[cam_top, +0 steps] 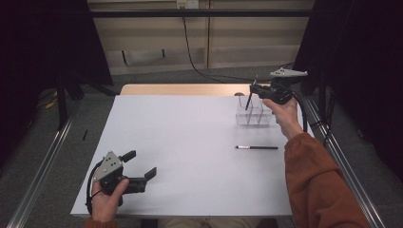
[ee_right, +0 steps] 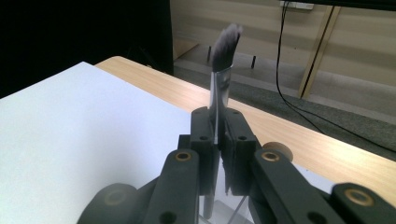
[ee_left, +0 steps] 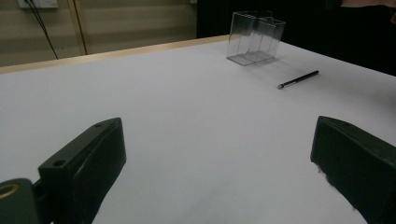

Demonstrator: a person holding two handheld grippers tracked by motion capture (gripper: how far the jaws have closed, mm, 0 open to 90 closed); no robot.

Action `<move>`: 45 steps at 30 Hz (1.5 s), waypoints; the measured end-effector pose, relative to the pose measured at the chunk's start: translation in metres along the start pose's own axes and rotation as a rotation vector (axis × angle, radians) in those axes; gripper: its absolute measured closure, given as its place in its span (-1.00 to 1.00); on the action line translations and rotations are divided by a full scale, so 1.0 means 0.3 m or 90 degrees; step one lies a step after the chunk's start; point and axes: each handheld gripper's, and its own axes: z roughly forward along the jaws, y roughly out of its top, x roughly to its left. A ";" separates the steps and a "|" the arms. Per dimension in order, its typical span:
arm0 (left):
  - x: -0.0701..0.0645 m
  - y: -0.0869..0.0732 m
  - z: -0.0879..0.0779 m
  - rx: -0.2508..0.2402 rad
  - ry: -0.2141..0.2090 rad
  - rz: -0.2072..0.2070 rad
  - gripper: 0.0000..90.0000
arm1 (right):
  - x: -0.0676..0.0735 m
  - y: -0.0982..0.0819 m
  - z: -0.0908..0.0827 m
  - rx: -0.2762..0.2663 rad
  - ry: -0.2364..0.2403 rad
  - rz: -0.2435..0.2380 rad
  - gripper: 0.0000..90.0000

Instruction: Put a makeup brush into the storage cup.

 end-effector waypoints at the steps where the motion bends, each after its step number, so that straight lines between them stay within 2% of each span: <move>1: 0.000 0.000 0.000 0.000 0.001 -0.001 -0.93 | -0.001 -0.005 0.003 0.003 -0.002 0.000 0.87; 7: 0.008 0.001 -0.002 -0.001 0.003 0.008 -0.93 | -0.006 -0.029 0.013 0.008 -0.005 0.009 0.87; 19: 0.010 0.000 -0.006 -0.013 0.011 -0.004 -0.93 | -0.009 -0.042 0.021 0.013 -0.009 0.010 0.87; 22: 0.015 0.001 -0.009 -0.013 0.014 0.002 -0.93 | -0.011 -0.051 0.029 0.021 -0.013 0.009 0.87; 36: 0.017 0.001 -0.010 -0.017 0.021 0.002 -0.92 | -0.026 -0.091 0.039 0.025 -0.010 0.036 0.86; 39: 0.016 0.002 -0.009 -0.017 0.021 0.003 -0.93 | -0.027 -0.092 0.036 0.023 -0.008 0.041 0.81; 45: 0.018 0.001 -0.010 -0.016 0.020 0.004 -0.93 | -0.027 -0.099 0.030 0.016 -0.014 0.049 0.59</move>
